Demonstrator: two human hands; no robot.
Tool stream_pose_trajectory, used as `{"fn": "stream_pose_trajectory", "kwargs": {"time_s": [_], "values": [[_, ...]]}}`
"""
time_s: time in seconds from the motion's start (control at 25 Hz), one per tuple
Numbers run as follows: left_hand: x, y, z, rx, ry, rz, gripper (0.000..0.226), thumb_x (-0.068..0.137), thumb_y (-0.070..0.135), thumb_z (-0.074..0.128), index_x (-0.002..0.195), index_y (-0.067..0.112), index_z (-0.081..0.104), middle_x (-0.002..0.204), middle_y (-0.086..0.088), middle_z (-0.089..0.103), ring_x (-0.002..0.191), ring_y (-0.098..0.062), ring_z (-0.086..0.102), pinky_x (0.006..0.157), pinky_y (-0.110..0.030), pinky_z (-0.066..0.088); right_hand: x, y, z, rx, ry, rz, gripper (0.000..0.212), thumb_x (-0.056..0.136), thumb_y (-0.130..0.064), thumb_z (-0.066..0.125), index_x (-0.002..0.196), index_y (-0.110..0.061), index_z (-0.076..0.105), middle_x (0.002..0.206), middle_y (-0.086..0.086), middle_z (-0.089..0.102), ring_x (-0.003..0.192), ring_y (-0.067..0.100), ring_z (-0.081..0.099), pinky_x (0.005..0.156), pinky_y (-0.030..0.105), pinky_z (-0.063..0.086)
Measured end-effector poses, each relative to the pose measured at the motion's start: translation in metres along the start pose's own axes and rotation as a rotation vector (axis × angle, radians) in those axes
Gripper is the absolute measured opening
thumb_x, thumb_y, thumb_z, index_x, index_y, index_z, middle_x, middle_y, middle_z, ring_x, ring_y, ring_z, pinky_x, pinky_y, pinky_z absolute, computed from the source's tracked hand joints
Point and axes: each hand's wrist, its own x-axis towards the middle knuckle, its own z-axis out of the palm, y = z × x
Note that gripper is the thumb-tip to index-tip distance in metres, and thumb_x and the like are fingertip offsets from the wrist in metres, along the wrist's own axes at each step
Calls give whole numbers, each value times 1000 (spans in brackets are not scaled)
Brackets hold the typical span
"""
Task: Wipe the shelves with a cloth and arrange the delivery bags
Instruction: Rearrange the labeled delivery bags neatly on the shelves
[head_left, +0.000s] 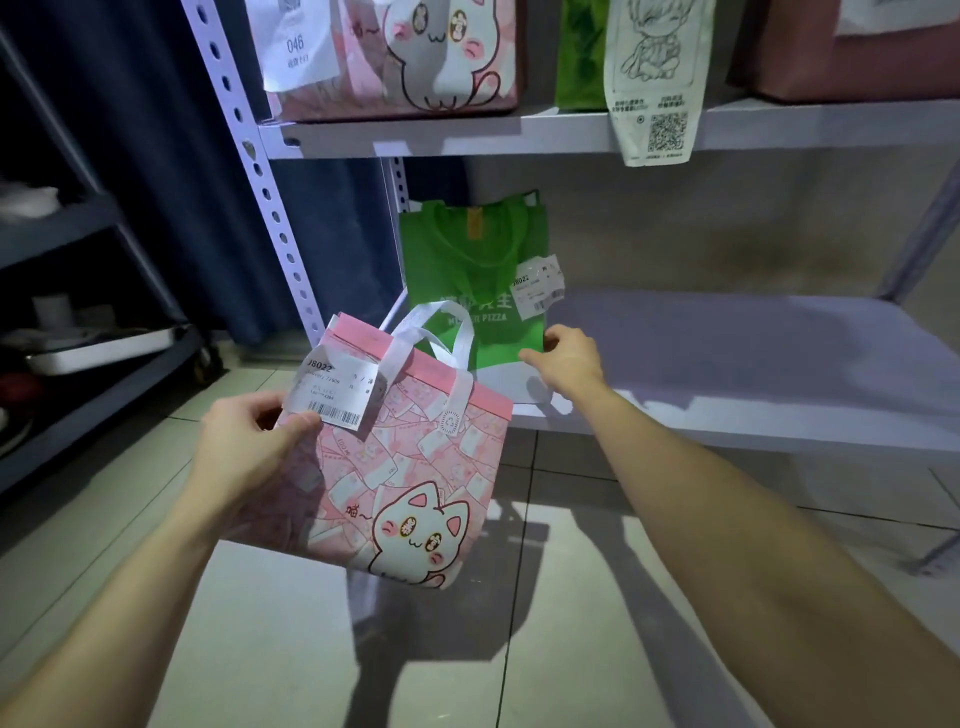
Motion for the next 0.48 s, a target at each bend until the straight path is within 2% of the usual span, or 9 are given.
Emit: {"fn": "stream_pose_trajectory", "kwargs": {"time_s": [0.12, 0.2, 0.28, 0.36, 0.48], "values": [[4, 3, 9, 12, 19, -4, 25, 91, 26, 82, 89, 51, 79, 76, 19, 78, 68, -11, 68, 66, -30, 54, 5, 8, -6, -98, 76, 39, 12, 101, -23, 67, 94, -14, 66, 95, 7, 70, 83, 28, 63, 64, 32, 46], [7, 9, 20, 17, 10, 14, 20, 90, 27, 82, 85, 46, 81, 77, 21, 79, 72, -10, 71, 66, -31, 55, -2, 28, -26, -107, 174, 24, 15, 102, -18, 59, 87, -17, 55, 82, 4, 63, 73, 28, 56, 55, 31, 36], [9, 20, 38, -16, -28, 29, 14, 88, 31, 82, 85, 44, 82, 79, 18, 80, 75, -15, 74, 69, -34, 56, -13, 64, -60, -116, 265, -10, 15, 102, -18, 57, 88, -19, 51, 75, 1, 58, 68, 27, 54, 56, 33, 35], [10, 31, 62, -41, -90, 55, 11, 89, 32, 82, 89, 43, 82, 81, 14, 81, 76, -18, 75, 68, -35, 57, -26, 108, -100, -138, 376, -18, 8, 103, -19, 55, 95, -17, 54, 77, 3, 60, 69, 29, 54, 61, 35, 37], [7, 51, 100, -52, -144, 96, 15, 94, 30, 82, 91, 45, 80, 79, 17, 81, 66, -6, 75, 60, -29, 53, -44, 167, -151, -198, 534, 29, 6, 105, -21, 52, 101, -16, 55, 81, 6, 61, 74, 33, 57, 64, 38, 39]]}}
